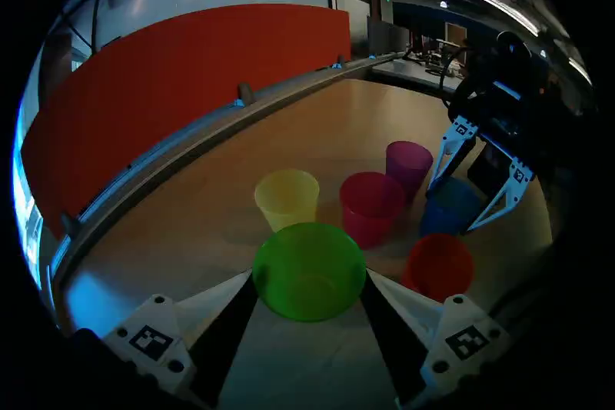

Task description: Pour water

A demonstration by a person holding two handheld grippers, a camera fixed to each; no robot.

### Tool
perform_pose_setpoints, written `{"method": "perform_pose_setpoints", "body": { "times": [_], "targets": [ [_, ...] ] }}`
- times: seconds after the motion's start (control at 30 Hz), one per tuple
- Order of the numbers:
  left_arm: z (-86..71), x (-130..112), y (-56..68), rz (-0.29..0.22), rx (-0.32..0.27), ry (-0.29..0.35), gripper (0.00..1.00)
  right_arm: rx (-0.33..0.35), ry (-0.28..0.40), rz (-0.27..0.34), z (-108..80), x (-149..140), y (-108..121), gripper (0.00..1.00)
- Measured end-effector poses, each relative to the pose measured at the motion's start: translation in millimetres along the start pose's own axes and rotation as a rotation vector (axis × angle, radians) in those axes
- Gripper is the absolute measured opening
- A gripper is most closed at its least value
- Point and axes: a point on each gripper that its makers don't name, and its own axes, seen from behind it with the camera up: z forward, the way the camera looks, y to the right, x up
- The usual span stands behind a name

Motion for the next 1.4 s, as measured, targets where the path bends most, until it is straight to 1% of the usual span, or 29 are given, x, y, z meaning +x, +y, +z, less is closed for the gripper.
{"method": "perform_pose_setpoints", "body": {
  "times": [0.2,0.37,0.57,0.77,1.0,1.2,1.4],
  "targets": [
    [-6.0,1,2.7,-0.014,0.004,0.015,0.87,-0.001,0.006,0.009,-2.3,2,-4,0.89],
    [-14.8,5,6.1,-0.027,0.013,0.031,0.87,-0.004,0.038,0.028,-10.6,14,-7,0.89],
    [-31.5,18,15.0,-0.031,0.024,0.072,0.87,-0.04,0.086,0.042,-30.6,38,-2,0.89],
    [-49.7,33,25.9,-0.033,0.036,0.112,0.87,-0.075,0.139,0.059,-55.8,65,1,0.89],
    [-70.8,52,42.1,-0.035,0.042,0.17,0.87,-0.111,0.189,0.044,-84.1,94,-2,0.89],
    [-87.2,66,52.3,-0.037,0.053,0.227,0.87,-0.132,0.221,0.032,-100.7,109,-7,0.89],
    [-104.5,82,61.2,-0.05,0.053,0.298,0.87,-0.14,0.251,0.033,-110.9,121,-11,0.89]
  ]
}}
